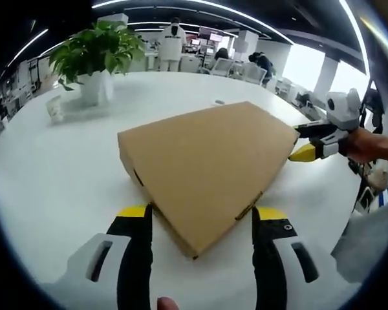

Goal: Operate the shoe box by opening the lid, removing the specified soft item, and placing it in the target area until the item is outside and the box remains undamaged.

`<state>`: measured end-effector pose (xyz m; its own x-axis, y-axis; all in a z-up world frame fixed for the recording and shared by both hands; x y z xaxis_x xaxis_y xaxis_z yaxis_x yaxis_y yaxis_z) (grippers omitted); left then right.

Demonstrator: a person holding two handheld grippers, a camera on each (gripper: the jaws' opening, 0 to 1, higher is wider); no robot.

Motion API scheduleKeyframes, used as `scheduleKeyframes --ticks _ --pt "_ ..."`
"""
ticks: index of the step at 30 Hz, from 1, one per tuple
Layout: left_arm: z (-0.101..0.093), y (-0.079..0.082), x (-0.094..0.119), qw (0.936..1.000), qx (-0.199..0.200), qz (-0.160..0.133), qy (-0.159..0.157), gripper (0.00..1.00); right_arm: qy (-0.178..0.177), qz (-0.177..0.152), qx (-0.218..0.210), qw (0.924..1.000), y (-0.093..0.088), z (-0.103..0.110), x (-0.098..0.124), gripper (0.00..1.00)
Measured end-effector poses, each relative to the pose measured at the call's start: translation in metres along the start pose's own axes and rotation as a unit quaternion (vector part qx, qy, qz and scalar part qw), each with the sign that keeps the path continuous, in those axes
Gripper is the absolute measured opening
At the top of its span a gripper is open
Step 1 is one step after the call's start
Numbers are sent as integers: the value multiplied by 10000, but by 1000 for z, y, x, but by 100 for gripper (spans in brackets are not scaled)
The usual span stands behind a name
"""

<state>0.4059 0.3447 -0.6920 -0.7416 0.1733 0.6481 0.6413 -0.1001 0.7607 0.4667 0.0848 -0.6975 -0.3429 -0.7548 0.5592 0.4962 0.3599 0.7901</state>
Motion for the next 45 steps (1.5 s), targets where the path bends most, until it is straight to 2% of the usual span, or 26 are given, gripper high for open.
scheduleKeyframes --ticks 25,45 --pt "15 -26 37 10000 -14 26 -41 59 190 163 163 9996 -10 40 -2 53" --pt "16 -18 49 9999 -39 -106 75 56 164 17 60 9998 -2 45 5 53"
Point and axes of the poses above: the point that each gripper's makers call its tool centre point, and the gripper's own axes: x roughly backward along the fingers, z roughly to its left, y roughly out of its top, the point moved 5 cm from there along x, roughly backward along the fingers, and after that the axes turned 13 degrees about y, right-handed, at the moved point
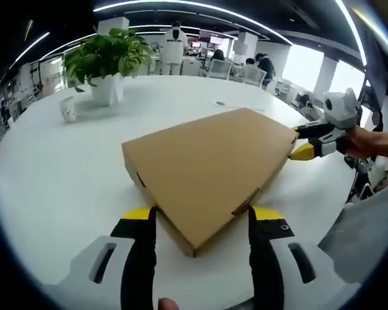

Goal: Operate the shoe box by opening the lid, removing the specified soft item, and placing it in the target area until the item is outside and the box remains undamaged.

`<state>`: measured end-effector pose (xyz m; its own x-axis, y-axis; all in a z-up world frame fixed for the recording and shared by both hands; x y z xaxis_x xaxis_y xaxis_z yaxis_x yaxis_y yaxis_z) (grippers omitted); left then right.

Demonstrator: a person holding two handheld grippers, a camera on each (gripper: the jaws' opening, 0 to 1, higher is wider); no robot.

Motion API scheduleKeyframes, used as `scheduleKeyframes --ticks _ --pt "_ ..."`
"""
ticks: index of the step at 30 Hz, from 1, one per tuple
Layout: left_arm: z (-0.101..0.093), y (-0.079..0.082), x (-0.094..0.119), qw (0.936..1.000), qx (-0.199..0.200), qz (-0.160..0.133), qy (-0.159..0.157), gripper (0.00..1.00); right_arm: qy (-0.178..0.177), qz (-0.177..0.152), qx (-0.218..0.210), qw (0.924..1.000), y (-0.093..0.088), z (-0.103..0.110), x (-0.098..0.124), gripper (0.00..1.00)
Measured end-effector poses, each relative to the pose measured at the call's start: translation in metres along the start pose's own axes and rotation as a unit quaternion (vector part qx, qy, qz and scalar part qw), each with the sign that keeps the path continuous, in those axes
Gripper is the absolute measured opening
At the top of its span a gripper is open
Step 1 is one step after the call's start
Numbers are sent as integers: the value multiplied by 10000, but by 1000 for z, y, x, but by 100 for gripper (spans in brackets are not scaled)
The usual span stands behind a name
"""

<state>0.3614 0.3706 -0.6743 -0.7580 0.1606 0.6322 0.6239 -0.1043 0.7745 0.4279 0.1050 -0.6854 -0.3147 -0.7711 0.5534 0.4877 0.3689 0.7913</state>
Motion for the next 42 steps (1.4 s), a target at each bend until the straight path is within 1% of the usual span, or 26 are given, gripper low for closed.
scheduleKeyframes --ticks 2,7,10,15,16,20,26,33,35,42 --pt "0 2 1 10000 -57 -26 14 55 -4 -24 -9 10000 2 1 1 53" --pt "3 7 4 10000 -19 -60 -23 55 -13 -82 -44 10000 4 2 3 53" --pt "4 10 7 9999 -88 -114 1 55 -31 -100 -12 9999 7 4 4 53" --pt "6 16 10 9998 -88 -179 -25 54 -18 -123 26 9999 10 4 7 51" --pt "6 18 10 9997 -160 -209 -23 54 -25 -112 57 9999 11 5 8 51" --pt "9 21 12 9996 -110 -258 -77 54 -7 -196 7 9998 14 5 11 51" --pt "11 27 16 9990 -216 -360 -164 53 -1 -287 -32 9996 20 7 15 51" --pt "10 28 19 9977 -442 -419 -287 57 -34 -355 44 9994 30 8 19 51" --pt "8 29 20 9968 -592 -444 -295 59 -38 -388 32 9992 32 7 21 51" --pt "11 32 20 9942 -912 -516 -239 58 -46 -533 -3 9986 41 7 24 51"
Point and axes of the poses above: the point that each gripper's makers call its tool centre point, and the gripper's own axes: x roughly backward along the fingers, z roughly to its left, y roughly out of its top, the point moved 5 cm from there along x, roughly backward along the fingers, and after that the axes turned 13 degrees about y, right-handed, at the moved point
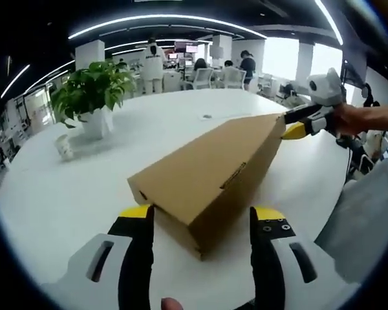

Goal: Operate the shoe box by opening the lid, removing the specified soft item, and placing it in the target area until the item is outside and the box remains undamaged.

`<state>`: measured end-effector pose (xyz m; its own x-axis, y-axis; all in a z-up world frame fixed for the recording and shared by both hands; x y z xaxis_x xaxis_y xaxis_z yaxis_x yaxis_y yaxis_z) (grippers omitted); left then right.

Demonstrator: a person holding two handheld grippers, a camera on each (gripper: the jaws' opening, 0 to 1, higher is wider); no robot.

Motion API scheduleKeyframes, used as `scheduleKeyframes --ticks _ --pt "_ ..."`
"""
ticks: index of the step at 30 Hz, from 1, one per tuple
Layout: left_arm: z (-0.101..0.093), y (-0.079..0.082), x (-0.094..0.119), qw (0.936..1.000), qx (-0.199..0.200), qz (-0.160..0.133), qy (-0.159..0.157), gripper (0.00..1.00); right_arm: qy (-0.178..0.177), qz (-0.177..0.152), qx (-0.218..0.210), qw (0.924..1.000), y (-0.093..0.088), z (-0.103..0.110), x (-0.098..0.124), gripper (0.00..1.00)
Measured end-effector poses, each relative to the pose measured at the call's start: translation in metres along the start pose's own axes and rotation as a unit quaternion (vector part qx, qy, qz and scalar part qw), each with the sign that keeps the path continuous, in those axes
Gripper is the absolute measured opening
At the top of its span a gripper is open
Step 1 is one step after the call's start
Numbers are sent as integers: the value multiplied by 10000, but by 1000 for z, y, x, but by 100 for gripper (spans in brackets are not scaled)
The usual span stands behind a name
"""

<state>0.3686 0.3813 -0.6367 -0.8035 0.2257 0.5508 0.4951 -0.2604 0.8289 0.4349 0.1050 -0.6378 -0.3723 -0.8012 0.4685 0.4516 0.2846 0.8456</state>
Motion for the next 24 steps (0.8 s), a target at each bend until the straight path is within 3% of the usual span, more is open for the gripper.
scheduleKeyframes --ticks 13,24 --pt "11 11 1 9982 -486 -180 295 47 -34 -277 94 9996 23 2 5 51" --pt "19 26 0 9975 -451 -352 407 47 -7 -464 382 9982 41 -1 6 52"
Point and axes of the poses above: the point that each gripper's makers call its tool centre point, and the gripper's own axes: x roughly backward along the fingers, z roughly to its left, y roughly out of its top, the point moved 5 cm from there along x, roughly backward along the fingers, and after that the axes turned 13 degrees about y, right-handed, at the moved point
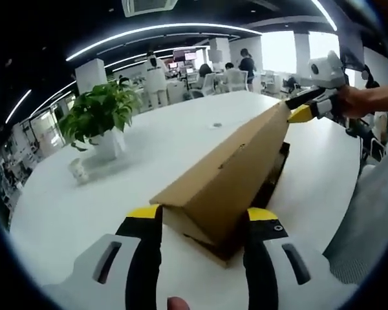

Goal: Operate the shoe box by opening the lid, removing the specified soft item, and placing it in the target area until the item is outside and the box remains undamaged.

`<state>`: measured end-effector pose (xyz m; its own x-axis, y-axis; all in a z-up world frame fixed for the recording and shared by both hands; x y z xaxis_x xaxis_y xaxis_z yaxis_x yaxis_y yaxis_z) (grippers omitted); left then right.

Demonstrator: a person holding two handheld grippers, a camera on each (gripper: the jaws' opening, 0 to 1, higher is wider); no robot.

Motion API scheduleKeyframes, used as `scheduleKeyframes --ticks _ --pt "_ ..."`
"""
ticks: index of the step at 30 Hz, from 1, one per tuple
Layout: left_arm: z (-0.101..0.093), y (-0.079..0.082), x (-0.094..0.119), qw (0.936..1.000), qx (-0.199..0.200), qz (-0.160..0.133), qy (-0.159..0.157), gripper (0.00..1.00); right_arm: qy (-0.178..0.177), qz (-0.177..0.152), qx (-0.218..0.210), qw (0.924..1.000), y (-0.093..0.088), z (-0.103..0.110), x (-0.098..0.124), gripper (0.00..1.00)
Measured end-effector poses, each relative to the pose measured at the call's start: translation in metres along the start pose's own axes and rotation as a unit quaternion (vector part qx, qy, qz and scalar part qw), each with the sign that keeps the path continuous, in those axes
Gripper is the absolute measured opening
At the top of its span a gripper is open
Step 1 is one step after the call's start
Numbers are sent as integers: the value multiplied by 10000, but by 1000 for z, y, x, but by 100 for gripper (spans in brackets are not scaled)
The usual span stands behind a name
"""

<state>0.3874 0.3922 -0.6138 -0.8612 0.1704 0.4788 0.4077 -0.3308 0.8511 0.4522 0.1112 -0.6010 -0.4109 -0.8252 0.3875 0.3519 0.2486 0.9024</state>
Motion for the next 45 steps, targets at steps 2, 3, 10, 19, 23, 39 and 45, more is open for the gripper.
scheduleKeyframes --ticks 2,3,10,19,23,39,45 --pt "1 2 0 10000 -24 -21 7 48 17 -33 35 10000 1 0 0 52" --pt "1 3 0 10000 -21 -31 8 48 32 -45 42 10000 2 0 0 52" --pt "6 16 1 9997 12 -247 48 46 128 84 340 9993 -1 -2 2 54" --pt "13 29 -4 9992 27 -389 96 42 -106 282 499 9983 -4 -15 -2 48" --pt "16 33 -4 9991 33 -412 137 40 -256 406 583 9971 -3 -23 -7 41" --pt "25 45 -7 9985 110 -458 263 31 -720 225 242 9969 11 -53 -31 23" --pt "29 48 -9 9984 161 -469 263 29 -804 217 185 9964 15 -63 -37 16"
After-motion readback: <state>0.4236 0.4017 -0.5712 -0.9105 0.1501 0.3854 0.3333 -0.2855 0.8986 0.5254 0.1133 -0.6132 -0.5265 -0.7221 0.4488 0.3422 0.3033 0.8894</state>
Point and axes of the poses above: the point that each gripper's makers call its tool centre point, and the gripper's own axes: x roughly backward along the fingers, z roughly to its left, y roughly out of its top, the point moved 5 cm from there along x, roughly backward along the fingers, and after that the axes turned 13 degrees about y, right-handed, at the moved point
